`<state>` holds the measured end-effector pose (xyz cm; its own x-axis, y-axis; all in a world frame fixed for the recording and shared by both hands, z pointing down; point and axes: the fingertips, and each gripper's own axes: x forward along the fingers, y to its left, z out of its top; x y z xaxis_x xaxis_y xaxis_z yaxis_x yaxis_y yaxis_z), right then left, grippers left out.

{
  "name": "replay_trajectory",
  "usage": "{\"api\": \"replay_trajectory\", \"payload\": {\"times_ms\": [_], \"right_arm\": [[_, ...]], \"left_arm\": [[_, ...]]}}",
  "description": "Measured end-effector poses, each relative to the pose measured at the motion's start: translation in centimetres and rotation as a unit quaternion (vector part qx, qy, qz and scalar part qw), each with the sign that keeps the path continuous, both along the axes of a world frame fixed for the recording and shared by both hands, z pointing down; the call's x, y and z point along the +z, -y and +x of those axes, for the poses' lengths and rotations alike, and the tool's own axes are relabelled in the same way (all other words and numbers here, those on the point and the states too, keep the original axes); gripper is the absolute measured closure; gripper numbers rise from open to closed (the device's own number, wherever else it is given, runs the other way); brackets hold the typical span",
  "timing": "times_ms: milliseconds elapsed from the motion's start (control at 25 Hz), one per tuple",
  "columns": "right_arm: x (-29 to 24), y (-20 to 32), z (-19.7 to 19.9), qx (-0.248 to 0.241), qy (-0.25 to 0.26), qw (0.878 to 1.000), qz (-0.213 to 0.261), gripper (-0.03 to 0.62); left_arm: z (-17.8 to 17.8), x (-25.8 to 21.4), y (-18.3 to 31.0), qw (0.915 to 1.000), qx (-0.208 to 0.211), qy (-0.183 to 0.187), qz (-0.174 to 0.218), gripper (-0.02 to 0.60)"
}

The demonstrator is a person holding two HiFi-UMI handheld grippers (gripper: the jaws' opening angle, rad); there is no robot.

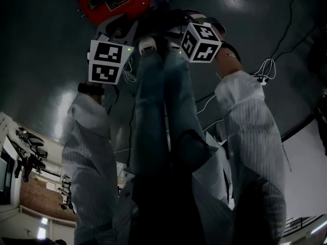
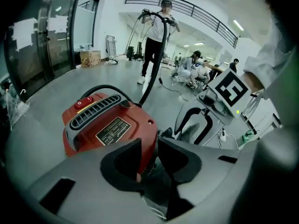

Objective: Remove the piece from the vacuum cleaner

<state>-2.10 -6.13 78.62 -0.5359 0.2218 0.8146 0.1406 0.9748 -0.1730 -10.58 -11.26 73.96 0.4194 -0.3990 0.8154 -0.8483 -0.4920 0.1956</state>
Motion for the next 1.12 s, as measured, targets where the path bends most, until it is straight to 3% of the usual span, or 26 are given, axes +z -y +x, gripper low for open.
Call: {"api": "replay_trajectory", "payload": {"times_ms": [80,160,240,400,720,1120], "right_arm": [[0.5,0.0,-0.3,-0.012,-0.007,1.000,0.004,0.395],[0.5,0.0,0.0,-0.019,-0.015,1.000,0.000,0.429],[0.4,-0.8,0.2,-0.039,-0.023,0.999,-0.012,0.519],[0.5,-1.6,0.0,-0.067,-0.032,0.997,0.000,0.556],[0.3,-3.5,0.0,-0.101,-0.034,0.994,0.035,0.557],[0.6,-5.4,0.8,-0.110,-0.040,0.993,0.023,0.545]], "left_arm": [[-0.3,0.0,0.4,0.9998,-0.017,0.002,0.006,0.474],[-0.4,-0.1,0.6,0.9993,-0.034,0.008,0.016,0.501],[-0.9,-0.2,0.8,0.9980,-0.058,0.010,0.022,0.550],[-1.6,-0.1,0.8,0.9962,-0.080,0.021,0.027,0.556],[-2.0,0.2,0.7,0.9950,-0.079,0.049,0.038,0.555],[-1.9,0.2,0.7,0.9947,-0.081,0.049,0.040,0.555]]}}
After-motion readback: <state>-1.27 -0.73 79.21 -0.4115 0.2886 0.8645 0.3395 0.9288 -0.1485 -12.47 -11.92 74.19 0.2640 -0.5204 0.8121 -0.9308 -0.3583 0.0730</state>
